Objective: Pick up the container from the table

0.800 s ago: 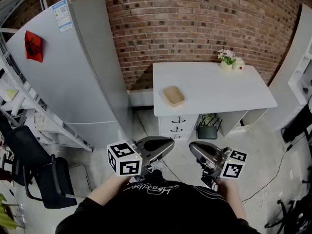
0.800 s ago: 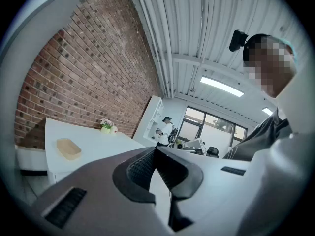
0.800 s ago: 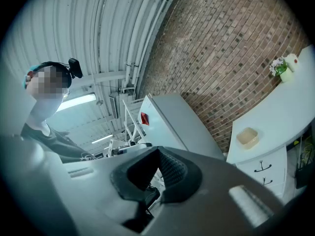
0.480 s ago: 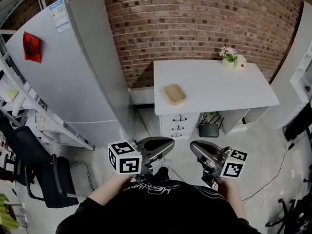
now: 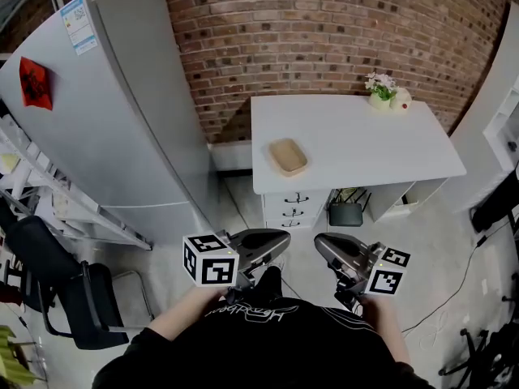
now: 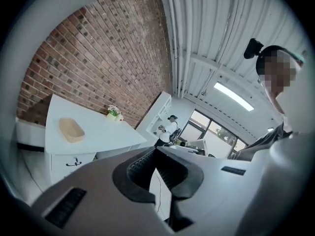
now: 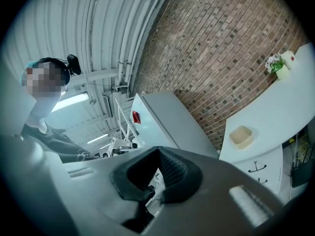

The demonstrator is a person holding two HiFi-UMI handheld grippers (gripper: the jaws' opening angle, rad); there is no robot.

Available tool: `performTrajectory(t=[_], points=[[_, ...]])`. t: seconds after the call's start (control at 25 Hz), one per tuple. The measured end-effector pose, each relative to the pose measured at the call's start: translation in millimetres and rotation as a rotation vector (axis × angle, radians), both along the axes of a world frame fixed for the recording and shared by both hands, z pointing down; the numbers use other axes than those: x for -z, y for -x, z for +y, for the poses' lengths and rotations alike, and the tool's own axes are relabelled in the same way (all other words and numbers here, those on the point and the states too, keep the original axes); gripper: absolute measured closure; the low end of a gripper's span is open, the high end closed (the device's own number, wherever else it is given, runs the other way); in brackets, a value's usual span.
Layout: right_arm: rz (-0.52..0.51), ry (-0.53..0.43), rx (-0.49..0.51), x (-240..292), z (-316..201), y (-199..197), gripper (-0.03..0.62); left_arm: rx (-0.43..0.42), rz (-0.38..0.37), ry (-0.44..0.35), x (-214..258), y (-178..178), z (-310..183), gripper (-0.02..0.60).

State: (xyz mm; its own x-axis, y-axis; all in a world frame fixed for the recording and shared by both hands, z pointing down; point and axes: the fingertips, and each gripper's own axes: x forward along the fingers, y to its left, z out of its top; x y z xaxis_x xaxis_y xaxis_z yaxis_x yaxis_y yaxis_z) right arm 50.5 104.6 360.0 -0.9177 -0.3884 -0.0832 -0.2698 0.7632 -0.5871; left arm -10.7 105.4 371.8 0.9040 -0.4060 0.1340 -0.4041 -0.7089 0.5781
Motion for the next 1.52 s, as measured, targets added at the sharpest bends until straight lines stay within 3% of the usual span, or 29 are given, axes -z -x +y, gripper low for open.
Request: performTrajectory(t=[0.84,1.2,1.52], points=[[0.011,0.141,-0.107,-34.1,-188.7,-2.3,0.589,-0.008,0.008,0.181,-40.4,10.7,-205.8,0.578],[0.040,0.230,-0.180,-66.5,-262.0,-6.5,0.589,0.085,0.025,0.271,-69.5,32.5,-284.4,0.578],[0.061,0.353,-0.236,-116.4,-305.2,-12.2,0.586,0.213,-0.076,0.355,-122.3,71.4,-342.6,0.577]])
